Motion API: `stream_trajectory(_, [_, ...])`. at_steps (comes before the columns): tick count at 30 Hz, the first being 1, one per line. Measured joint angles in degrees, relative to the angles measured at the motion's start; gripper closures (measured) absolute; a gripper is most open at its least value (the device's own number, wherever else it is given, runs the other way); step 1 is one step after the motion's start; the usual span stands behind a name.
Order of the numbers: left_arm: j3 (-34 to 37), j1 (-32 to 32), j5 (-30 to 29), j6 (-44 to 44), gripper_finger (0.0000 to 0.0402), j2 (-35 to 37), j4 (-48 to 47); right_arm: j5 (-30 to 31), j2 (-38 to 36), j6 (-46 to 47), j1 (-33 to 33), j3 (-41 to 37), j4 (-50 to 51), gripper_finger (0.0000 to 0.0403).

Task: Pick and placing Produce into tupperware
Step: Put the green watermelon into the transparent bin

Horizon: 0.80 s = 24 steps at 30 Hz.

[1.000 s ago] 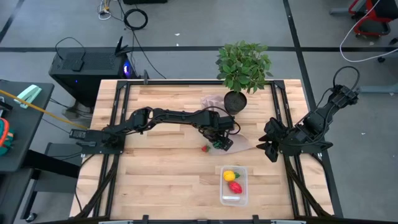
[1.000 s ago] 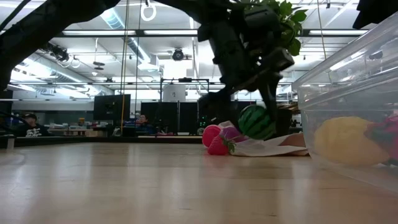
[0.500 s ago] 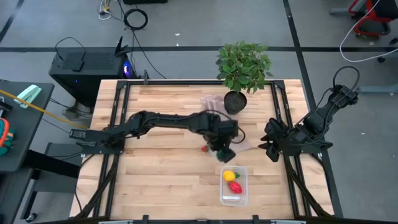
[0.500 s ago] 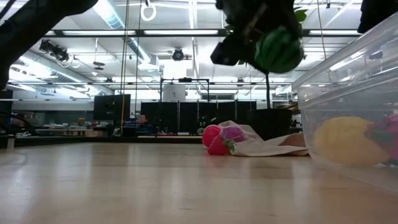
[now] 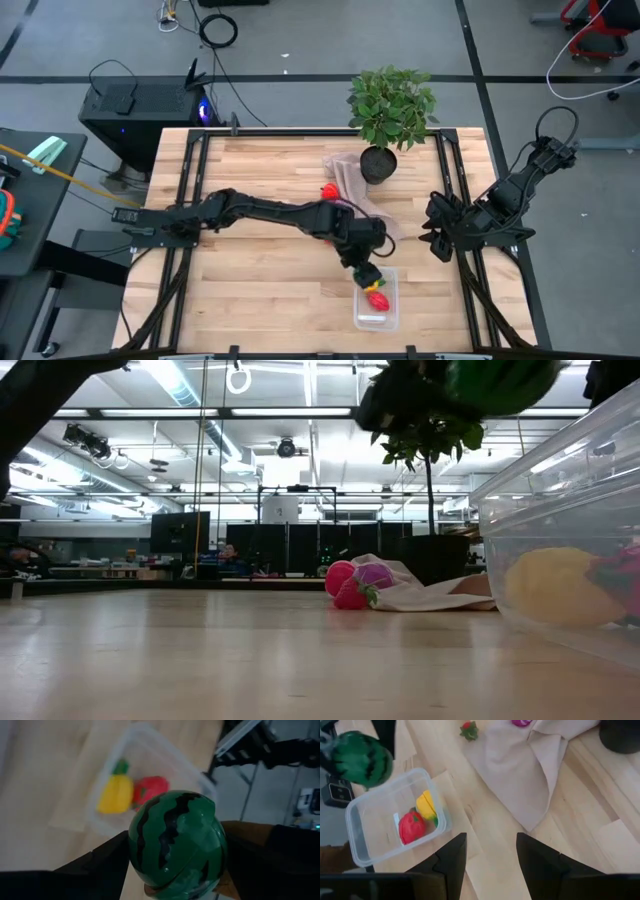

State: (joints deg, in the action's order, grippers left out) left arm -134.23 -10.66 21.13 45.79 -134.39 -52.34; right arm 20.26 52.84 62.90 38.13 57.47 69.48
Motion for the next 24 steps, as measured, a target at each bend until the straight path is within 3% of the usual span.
stream_trajectory(5, [0.0,-2.52,-1.22,0.05,0.0109,0.0,3.76,-3.06,0.0,-0.08,0.0,0.0,0.74,0.0224])
stream_trajectory(9, [-0.49,-4.69,-5.82,-2.89,0.011,0.0,7.41,-4.36,0.0,0.37,0.04,0.0,0.94,0.0224])
stream_trajectory(14, [-0.66,-7.87,-20.43,-11.25,0.011,0.04,8.22,-4.54,0.0,2.88,0.06,0.0,0.91,0.0224])
stream_trajectory(18, [-0.61,-11.1,-35.5,-18.56,0.011,0.04,11.53,-4.54,-0.02,6.11,1.3,0.0,0.87,0.0224])
stream_trajectory(21, [1.76,-13.75,-43.84,-22.61,0.011,0.04,22.21,-4.52,-0.02,9.48,3.09,0.0,0.85,0.0224])
stream_trajectory(24, [5.08,-15.97,-46.61,-24.29,0.011,0.06,34.16,-4.51,-0.02,12.9,5.17,0.0,0.83,0.0224])
